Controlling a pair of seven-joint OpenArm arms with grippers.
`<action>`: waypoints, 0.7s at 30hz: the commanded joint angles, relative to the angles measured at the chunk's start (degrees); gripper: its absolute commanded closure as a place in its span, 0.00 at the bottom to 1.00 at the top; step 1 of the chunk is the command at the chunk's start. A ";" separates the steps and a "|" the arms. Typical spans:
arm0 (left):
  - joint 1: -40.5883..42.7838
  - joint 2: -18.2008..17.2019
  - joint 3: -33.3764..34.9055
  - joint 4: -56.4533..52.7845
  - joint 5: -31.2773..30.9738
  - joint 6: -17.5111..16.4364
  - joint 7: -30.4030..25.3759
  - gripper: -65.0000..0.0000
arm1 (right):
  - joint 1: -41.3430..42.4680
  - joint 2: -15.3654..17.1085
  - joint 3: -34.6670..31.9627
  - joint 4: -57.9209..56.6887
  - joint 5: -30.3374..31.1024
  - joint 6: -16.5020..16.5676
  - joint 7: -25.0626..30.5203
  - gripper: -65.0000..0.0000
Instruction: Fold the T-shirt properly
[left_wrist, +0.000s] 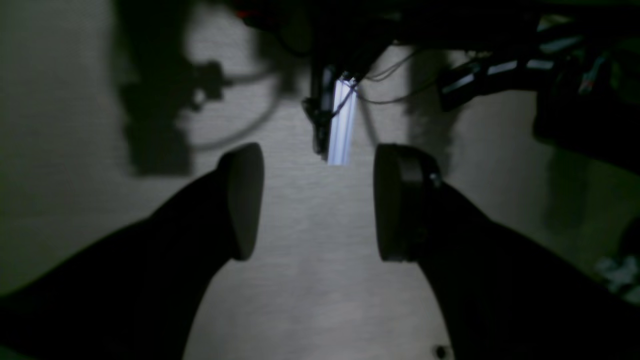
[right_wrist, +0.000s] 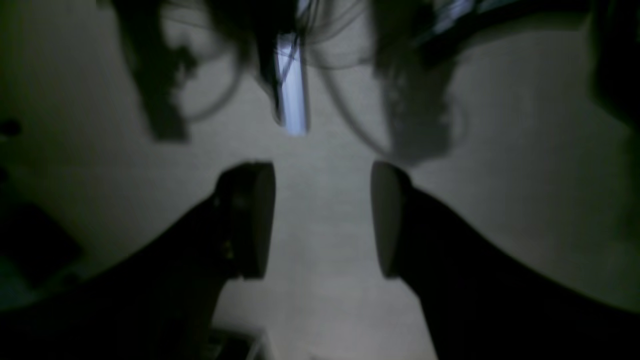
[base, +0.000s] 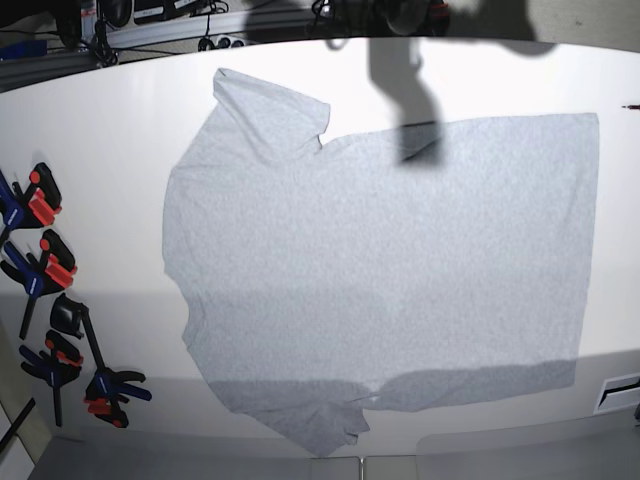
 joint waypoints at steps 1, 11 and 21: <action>2.78 -0.04 -0.74 3.21 -0.55 -0.57 -0.59 0.51 | -1.13 0.68 0.96 2.91 0.26 0.44 -1.31 0.55; 7.65 -0.02 -6.25 30.27 -10.71 -1.05 12.66 0.51 | -1.13 1.75 9.70 21.33 -0.02 6.12 -8.46 0.55; -1.77 -0.07 -6.25 42.64 -10.73 -1.14 20.11 0.51 | 6.58 1.70 11.54 32.46 0.31 21.09 -10.01 0.55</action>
